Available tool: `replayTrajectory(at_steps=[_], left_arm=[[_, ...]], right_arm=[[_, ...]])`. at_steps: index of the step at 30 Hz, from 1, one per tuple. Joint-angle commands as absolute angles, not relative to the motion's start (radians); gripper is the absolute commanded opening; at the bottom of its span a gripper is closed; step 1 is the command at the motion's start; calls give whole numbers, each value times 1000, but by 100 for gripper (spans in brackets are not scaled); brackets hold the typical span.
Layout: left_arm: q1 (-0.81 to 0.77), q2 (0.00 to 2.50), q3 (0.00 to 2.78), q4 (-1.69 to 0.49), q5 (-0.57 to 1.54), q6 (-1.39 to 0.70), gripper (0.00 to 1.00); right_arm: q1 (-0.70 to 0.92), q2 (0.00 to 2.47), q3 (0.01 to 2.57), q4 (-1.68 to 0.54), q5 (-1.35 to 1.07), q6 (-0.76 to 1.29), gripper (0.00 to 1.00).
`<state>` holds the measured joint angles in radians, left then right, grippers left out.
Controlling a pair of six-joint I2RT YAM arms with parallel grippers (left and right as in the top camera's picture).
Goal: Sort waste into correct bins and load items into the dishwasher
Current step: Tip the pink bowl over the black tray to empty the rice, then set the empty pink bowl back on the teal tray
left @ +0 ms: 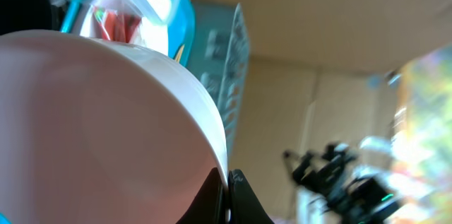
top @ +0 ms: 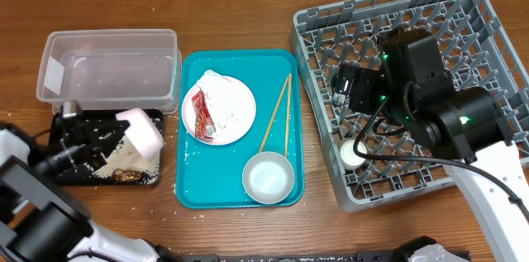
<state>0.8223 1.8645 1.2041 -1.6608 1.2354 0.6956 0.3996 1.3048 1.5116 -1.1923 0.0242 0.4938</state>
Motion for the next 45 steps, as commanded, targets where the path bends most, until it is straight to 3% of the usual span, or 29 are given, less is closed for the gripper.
replayTrajectory(at_steps=[1, 5, 7, 10, 13, 16, 20, 33, 37, 40, 45], left_arm=[[724, 1715, 1214, -1581, 1101, 549, 4], [543, 1556, 1214, -1369, 749, 72, 4], [418, 1478, 1215, -1345, 725, 8, 4], [157, 1369, 1215, -1249, 617, -192, 4], [-119, 1327, 1215, -1160, 299, -430, 4], [-342, 1350, 1214, -1097, 120, -559, 4], [-530, 1425, 1214, -1026, 67, -639, 4], [-598, 1504, 1200, -1260, -102, -894, 4], [-604, 1504, 1111, -1240, -112, -907, 4], [-603, 1504, 1057, -1148, -87, -888, 13], [-598, 1503, 1102, -1097, -85, -867, 41]], right_arm=[[397, 1306, 1509, -1184, 20, 495, 100], [397, 1306, 1509, -1183, 20, 495, 100], [397, 1306, 1509, -1184, 20, 494, 100], [397, 1306, 1509, -1182, 20, 495, 100], [397, 1306, 1509, -1179, 20, 494, 100], [397, 1306, 1509, -1180, 20, 494, 100], [397, 1306, 1509, -1180, 20, 494, 100], [397, 1306, 1509, -1187, 20, 494, 100], [397, 1306, 1509, -1187, 20, 494, 100], [397, 1306, 1509, -1186, 20, 495, 100], [397, 1306, 1509, -1186, 20, 494, 100]])
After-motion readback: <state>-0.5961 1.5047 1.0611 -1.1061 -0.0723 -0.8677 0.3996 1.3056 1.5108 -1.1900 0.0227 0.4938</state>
